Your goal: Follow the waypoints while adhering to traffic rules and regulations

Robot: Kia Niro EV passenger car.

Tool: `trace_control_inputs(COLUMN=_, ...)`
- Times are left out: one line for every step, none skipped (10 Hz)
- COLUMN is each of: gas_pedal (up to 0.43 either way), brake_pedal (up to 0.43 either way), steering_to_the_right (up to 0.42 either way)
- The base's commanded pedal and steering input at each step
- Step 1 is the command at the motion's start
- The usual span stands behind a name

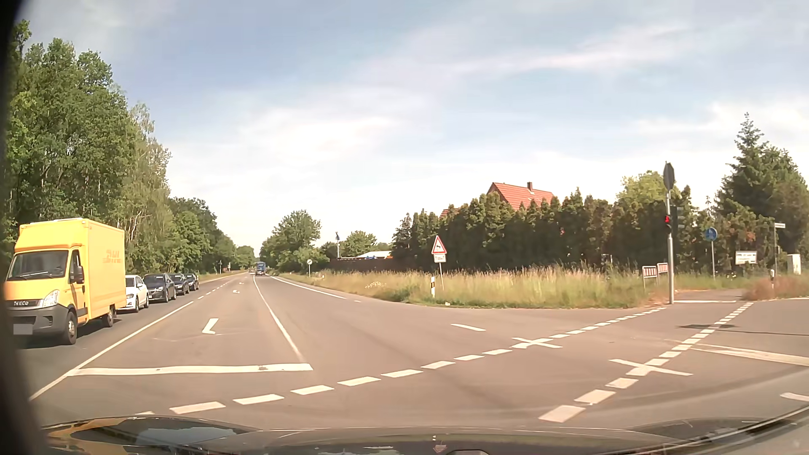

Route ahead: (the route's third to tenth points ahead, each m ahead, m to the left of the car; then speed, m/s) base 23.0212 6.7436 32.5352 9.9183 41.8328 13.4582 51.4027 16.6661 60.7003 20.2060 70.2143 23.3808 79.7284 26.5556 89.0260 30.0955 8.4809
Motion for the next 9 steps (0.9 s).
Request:
trace_control_inputs(gas_pedal=0.319, brake_pedal=0.0, steering_to_the_right=-0.106)
trace_control_inputs(gas_pedal=0.319, brake_pedal=0.0, steering_to_the_right=-0.111)
trace_control_inputs(gas_pedal=0.319, brake_pedal=0.0, steering_to_the_right=-0.111)
trace_control_inputs(gas_pedal=0.319, brake_pedal=0.0, steering_to_the_right=-0.111)
trace_control_inputs(gas_pedal=0.319, brake_pedal=0.0, steering_to_the_right=-0.111)
trace_control_inputs(gas_pedal=0.319, brake_pedal=0.0, steering_to_the_right=-0.112)
trace_control_inputs(gas_pedal=0.319, brake_pedal=0.0, steering_to_the_right=-0.112)
trace_control_inputs(gas_pedal=0.319, brake_pedal=0.0, steering_to_the_right=-0.112)
trace_control_inputs(gas_pedal=0.319, brake_pedal=0.0, steering_to_the_right=-0.111)
